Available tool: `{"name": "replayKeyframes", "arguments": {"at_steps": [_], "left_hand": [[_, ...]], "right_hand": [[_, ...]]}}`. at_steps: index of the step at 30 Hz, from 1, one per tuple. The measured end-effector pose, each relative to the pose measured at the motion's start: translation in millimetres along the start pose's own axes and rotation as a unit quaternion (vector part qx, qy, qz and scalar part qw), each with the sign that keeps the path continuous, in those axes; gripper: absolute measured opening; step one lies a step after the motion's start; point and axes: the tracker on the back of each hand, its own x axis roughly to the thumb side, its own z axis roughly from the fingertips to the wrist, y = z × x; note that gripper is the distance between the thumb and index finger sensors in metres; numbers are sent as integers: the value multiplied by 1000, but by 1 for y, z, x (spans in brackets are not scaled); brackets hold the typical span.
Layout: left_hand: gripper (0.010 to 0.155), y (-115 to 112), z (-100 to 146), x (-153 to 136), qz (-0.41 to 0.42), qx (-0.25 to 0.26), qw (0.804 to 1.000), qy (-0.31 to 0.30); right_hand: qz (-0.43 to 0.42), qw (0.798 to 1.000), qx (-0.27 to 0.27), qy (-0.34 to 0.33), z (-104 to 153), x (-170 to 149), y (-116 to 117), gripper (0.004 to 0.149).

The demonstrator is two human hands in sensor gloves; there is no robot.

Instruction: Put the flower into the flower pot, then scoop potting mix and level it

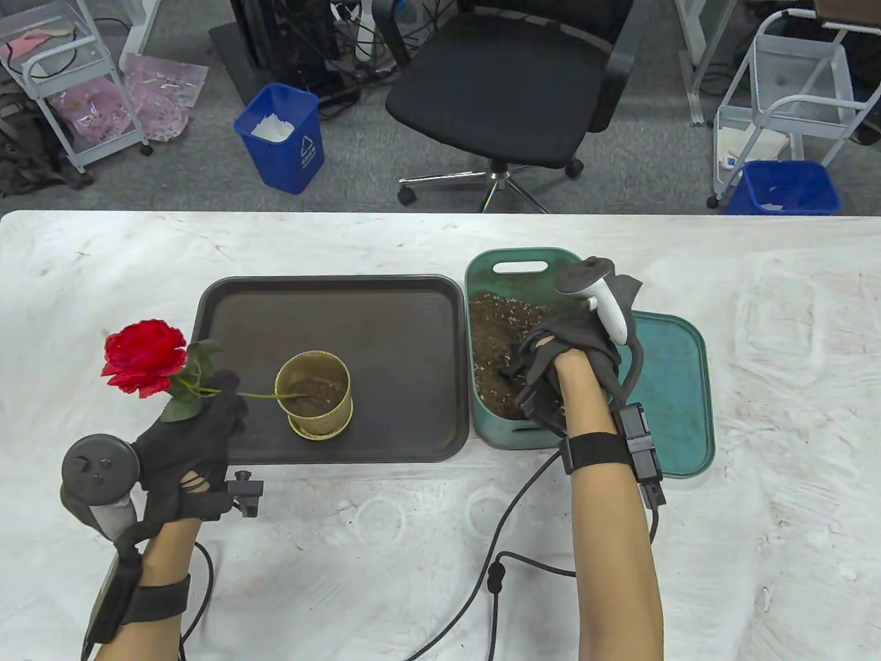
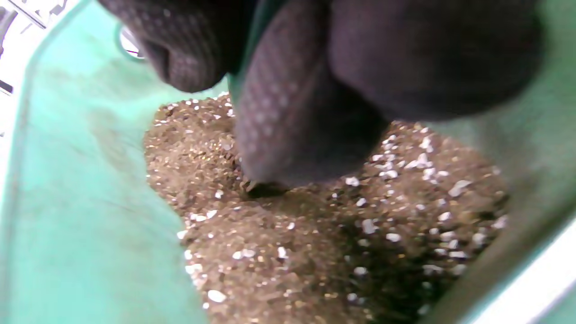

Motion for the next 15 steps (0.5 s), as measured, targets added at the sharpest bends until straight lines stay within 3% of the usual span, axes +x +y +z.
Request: {"name": "replayKeyframes", "arguments": {"at_steps": [15], "left_hand": [[43, -1, 0, 1, -1, -5, 1000, -6]], "right_hand": [[-134, 990, 27, -25, 10, -17, -2, 53]]}}
